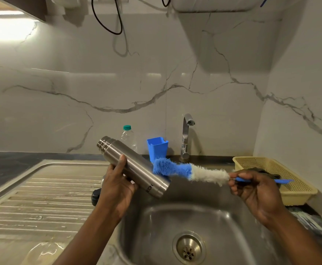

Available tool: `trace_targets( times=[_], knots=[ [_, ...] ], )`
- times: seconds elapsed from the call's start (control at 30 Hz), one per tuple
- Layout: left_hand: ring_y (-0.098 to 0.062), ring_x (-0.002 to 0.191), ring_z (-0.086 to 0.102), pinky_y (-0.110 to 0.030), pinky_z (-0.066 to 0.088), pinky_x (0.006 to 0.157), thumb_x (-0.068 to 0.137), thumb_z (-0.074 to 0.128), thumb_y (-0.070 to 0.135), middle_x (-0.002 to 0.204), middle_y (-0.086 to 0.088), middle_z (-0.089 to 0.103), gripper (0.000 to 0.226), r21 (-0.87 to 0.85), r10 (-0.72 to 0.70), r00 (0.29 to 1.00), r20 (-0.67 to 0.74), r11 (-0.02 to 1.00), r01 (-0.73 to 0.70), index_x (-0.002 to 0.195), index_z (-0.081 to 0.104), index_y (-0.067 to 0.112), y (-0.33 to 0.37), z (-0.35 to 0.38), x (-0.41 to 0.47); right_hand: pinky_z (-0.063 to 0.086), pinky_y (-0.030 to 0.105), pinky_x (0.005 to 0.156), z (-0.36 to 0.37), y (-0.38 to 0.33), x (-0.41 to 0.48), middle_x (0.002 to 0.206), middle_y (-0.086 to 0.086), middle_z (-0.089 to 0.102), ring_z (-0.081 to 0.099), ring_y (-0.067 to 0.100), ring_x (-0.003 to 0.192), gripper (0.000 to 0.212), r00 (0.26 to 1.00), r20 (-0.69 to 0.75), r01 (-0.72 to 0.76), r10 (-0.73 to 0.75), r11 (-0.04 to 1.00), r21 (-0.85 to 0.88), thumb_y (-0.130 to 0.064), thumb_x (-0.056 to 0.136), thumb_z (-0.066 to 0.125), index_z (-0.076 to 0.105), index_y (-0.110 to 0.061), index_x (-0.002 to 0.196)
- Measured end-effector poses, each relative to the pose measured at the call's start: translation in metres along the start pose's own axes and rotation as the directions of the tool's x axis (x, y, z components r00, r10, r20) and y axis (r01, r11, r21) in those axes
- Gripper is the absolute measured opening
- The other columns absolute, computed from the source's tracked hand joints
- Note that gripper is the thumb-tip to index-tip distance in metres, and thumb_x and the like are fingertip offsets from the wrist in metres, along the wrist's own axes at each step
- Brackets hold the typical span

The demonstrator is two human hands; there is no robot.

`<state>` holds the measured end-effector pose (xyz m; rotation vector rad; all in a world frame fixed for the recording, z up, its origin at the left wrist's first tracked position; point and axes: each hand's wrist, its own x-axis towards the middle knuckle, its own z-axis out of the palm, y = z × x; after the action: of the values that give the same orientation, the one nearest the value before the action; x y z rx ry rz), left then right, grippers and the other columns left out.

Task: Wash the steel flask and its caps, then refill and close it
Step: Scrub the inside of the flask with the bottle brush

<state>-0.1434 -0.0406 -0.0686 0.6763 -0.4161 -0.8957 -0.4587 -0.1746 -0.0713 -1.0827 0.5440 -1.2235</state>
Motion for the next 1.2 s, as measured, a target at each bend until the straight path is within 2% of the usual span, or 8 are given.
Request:
trace_targets(
  times=[0.17, 0.33, 0.43, 0.6, 0.77, 0.93, 1.13, 1.2],
  knots=[
    [-0.036, 0.134, 0.06, -0.065, 0.047, 0.111, 0.092, 0.068, 0.03, 0.137, -0.015, 0.064, 0.056, 0.006, 0.001, 1.0, -0.006, 1.0, -0.001, 0.145, 0.053, 0.018, -0.004, 0.004, -0.005, 0.06, 0.029, 0.056, 0.011, 0.015, -0.001, 0.08, 0.026, 0.07, 0.067, 0.025, 0.063, 0.03, 0.992, 0.07, -0.097, 0.1, 0.994, -0.05, -0.004, 0.094, 0.048, 0.075, 0.009, 0.092],
    [-0.035, 0.132, 0.062, -0.062, 0.059, 0.095, 0.099, 0.064, 0.031, 0.134, -0.015, 0.065, 0.054, -0.049, 0.072, 0.995, -0.066, 0.996, -0.076, 0.149, 0.05, 0.015, 0.009, 0.0, -0.003, 0.051, 0.026, 0.046, -0.006, -0.007, 0.001, 0.064, 0.019, 0.067, 0.062, 0.023, 0.054, 0.047, 1.0, -0.023, 0.006, -0.007, 0.999, -0.037, 0.003, 0.093, 0.04, 0.078, -0.001, 0.065],
    [-0.033, 0.132, 0.062, -0.057, 0.063, 0.087, 0.102, 0.063, 0.031, 0.136, -0.013, 0.064, 0.051, -0.058, 0.084, 0.994, -0.069, 0.994, -0.088, 0.149, 0.051, 0.016, 0.013, -0.001, -0.004, 0.05, 0.025, 0.045, -0.005, -0.003, 0.002, 0.062, 0.018, 0.066, 0.062, 0.022, 0.053, 0.049, 1.0, -0.023, 0.017, -0.017, 1.0, -0.022, 0.003, 0.093, 0.039, 0.076, -0.002, 0.061],
    [-0.035, 0.134, 0.061, -0.066, 0.051, 0.105, 0.101, 0.062, 0.03, 0.133, -0.013, 0.065, 0.05, -0.035, 0.071, 0.995, -0.064, 0.997, -0.073, 0.148, 0.051, 0.017, 0.006, 0.002, -0.007, 0.056, 0.029, 0.054, 0.003, 0.013, 0.002, 0.078, 0.027, 0.067, 0.063, 0.025, 0.062, 0.036, 0.996, 0.052, -0.073, 0.076, 0.995, -0.063, -0.004, 0.094, 0.045, 0.078, 0.003, 0.079],
    [-0.034, 0.131, 0.063, -0.063, 0.058, 0.096, 0.102, 0.062, 0.03, 0.135, -0.016, 0.065, 0.047, -0.04, 0.065, 0.996, -0.067, 0.997, -0.067, 0.146, 0.053, 0.017, 0.008, 0.002, -0.005, 0.049, 0.024, 0.044, -0.006, -0.003, 0.002, 0.062, 0.016, 0.066, 0.061, 0.021, 0.053, 0.049, 0.999, -0.041, 0.012, -0.012, 1.0, 0.004, 0.002, 0.093, 0.039, 0.076, -0.002, 0.061],
    [-0.037, 0.133, 0.061, -0.066, 0.048, 0.11, 0.095, 0.066, 0.032, 0.146, -0.021, 0.059, 0.054, 0.013, 0.046, 0.997, -0.06, 0.999, -0.046, 0.144, 0.052, 0.015, 0.0, 0.008, -0.009, 0.054, 0.027, 0.05, 0.004, 0.015, 0.001, 0.072, 0.022, 0.066, 0.061, 0.024, 0.059, 0.036, 0.994, -0.005, -0.107, 0.107, 0.993, -0.053, -0.005, 0.095, 0.047, 0.076, 0.001, 0.075],
    [-0.037, 0.133, 0.061, -0.063, 0.054, 0.103, 0.103, 0.061, 0.032, 0.137, -0.018, 0.064, 0.048, -0.009, 0.061, 0.996, -0.069, 0.998, -0.062, 0.146, 0.051, 0.013, 0.005, 0.003, -0.004, 0.05, 0.024, 0.045, -0.006, -0.001, 0.0, 0.063, 0.018, 0.064, 0.06, 0.022, 0.054, 0.044, 0.997, -0.071, -0.025, 0.024, 1.0, -0.002, 0.0, 0.094, 0.042, 0.074, -0.001, 0.063],
    [-0.037, 0.132, 0.062, -0.063, 0.054, 0.104, 0.102, 0.061, 0.031, 0.138, -0.019, 0.063, 0.048, -0.016, 0.046, 0.997, -0.058, 0.999, -0.047, 0.145, 0.051, 0.014, 0.003, 0.003, -0.005, 0.052, 0.025, 0.046, -0.001, 0.003, 0.0, 0.065, 0.019, 0.064, 0.061, 0.023, 0.056, 0.037, 0.997, -0.051, -0.056, 0.057, 0.998, 0.021, -0.002, 0.091, 0.045, 0.074, 0.001, 0.067]
  ],
)
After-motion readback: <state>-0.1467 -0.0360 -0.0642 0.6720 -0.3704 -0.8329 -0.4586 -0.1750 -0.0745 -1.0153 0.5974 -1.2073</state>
